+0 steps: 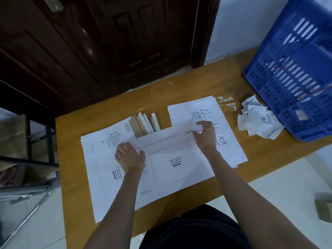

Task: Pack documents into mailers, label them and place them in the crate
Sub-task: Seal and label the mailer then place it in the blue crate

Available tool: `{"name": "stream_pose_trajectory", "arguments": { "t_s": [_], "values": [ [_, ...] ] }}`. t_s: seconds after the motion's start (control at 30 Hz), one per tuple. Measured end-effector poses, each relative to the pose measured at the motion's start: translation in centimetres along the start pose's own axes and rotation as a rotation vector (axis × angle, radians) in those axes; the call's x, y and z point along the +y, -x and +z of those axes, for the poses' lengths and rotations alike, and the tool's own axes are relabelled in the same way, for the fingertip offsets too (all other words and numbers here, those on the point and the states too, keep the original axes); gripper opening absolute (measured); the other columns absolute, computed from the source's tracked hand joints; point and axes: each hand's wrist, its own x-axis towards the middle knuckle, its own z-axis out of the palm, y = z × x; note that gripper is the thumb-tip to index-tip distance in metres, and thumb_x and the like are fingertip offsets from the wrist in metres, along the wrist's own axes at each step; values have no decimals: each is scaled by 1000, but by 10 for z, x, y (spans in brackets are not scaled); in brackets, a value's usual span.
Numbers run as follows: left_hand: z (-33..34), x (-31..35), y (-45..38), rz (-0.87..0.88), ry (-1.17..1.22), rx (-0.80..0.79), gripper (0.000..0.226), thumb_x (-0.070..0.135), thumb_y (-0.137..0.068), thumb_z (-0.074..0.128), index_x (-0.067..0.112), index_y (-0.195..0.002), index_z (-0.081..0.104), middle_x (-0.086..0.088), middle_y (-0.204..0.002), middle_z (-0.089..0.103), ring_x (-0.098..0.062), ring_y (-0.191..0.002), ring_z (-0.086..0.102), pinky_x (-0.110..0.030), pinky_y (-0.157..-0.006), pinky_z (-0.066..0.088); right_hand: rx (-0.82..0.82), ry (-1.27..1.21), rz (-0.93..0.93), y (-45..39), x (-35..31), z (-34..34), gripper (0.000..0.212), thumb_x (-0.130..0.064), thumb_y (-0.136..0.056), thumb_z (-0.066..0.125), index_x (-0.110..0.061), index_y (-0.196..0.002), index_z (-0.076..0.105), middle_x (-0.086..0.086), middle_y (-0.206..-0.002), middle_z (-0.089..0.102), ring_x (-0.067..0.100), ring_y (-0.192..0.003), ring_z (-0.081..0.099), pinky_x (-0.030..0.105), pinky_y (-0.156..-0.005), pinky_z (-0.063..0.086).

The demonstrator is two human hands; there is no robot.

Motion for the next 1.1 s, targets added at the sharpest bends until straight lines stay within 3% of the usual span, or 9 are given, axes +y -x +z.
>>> {"name": "stream_pose_trajectory", "arguments": {
  "t_s": [0.1, 0.2, 0.3, 0.47, 0.57, 0.7, 0.83, 0.93, 1.1],
  "values": [
    [1, 20, 9, 145, 61, 34, 44, 22, -86, 64, 8, -125, 50, -14, -135, 40, -29, -123, 42, -41, -104, 37, -66, 117, 191, 4, 14, -6, 42, -16, -84, 63, -11, -125, 51, 9, -130, 42, 28, -115, 50, 37, -78, 49],
    [7, 40, 20, 338, 86, -50, 36, 16, -90, 59, 13, -125, 53, -7, -131, 44, -23, -118, 46, -34, -100, 41, -167, 221, 319, 12, 24, -4, 54, -20, -82, 66, -6, -127, 41, 12, -128, 39, 32, -113, 50, 37, -77, 48],
    [15, 52, 29, 463, 3, -197, 40, 18, -93, 52, 17, -133, 48, -3, -134, 41, -20, -121, 41, -31, -100, 39, -170, 191, 331, 18, 28, 2, 53, -13, -79, 68, -6, -124, 40, 12, -124, 40, 34, -108, 52, 35, -72, 47],
    [24, 61, 32, 441, -174, -264, 52, 30, -95, 50, 21, -144, 35, -2, -149, 26, -22, -134, 29, -34, -108, 33, -160, 122, 243, 14, 33, 3, 39, -4, -80, 64, -6, -117, 51, 12, -121, 49, 29, -104, 54, 31, -76, 44],
    [23, 66, 33, 440, -218, -225, 54, 32, -97, 47, 19, -146, 29, -4, -151, 23, -22, -135, 28, -34, -107, 31, -24, 24, 235, 8, 34, -11, 33, -6, -84, 60, -9, -116, 57, 9, -124, 47, 26, -106, 55, 31, -74, 47],
    [18, 89, 38, 448, -72, -56, 39, 25, -95, 50, 15, -133, 46, -5, -138, 37, -19, -124, 39, -29, -99, 38, 251, 108, 242, -3, 39, -46, 28, -7, -84, 57, -9, -113, 60, 9, -128, 45, 28, -115, 46, 37, -87, 46],
    [20, 136, 49, 626, 125, -172, 25, 15, -93, 54, 15, -118, 56, -3, -128, 43, -15, -109, 54, -23, -86, 46, 511, 77, 427, -13, 58, -87, 32, -3, -81, 55, -7, -113, 53, 14, -126, 44, 34, -114, 43, 41, -88, 42],
    [26, 174, 60, 691, 212, -258, 23, 14, -92, 56, 17, -114, 57, 0, -125, 44, -17, -102, 58, -29, -81, 52, 512, -193, 586, -17, 79, -106, 39, -4, -88, 51, -13, -125, 46, 15, -131, 38, 35, -115, 45, 38, -85, 42],
    [43, 226, 78, 723, 285, -456, 18, 14, -92, 54, 18, -109, 57, 2, -120, 40, -15, -98, 59, -36, -78, 54, 351, -372, 727, -17, 97, -121, 50, -9, -93, 42, -24, -141, 41, 10, -139, 30, 33, -119, 46, 42, -98, 44]
  ]
}}
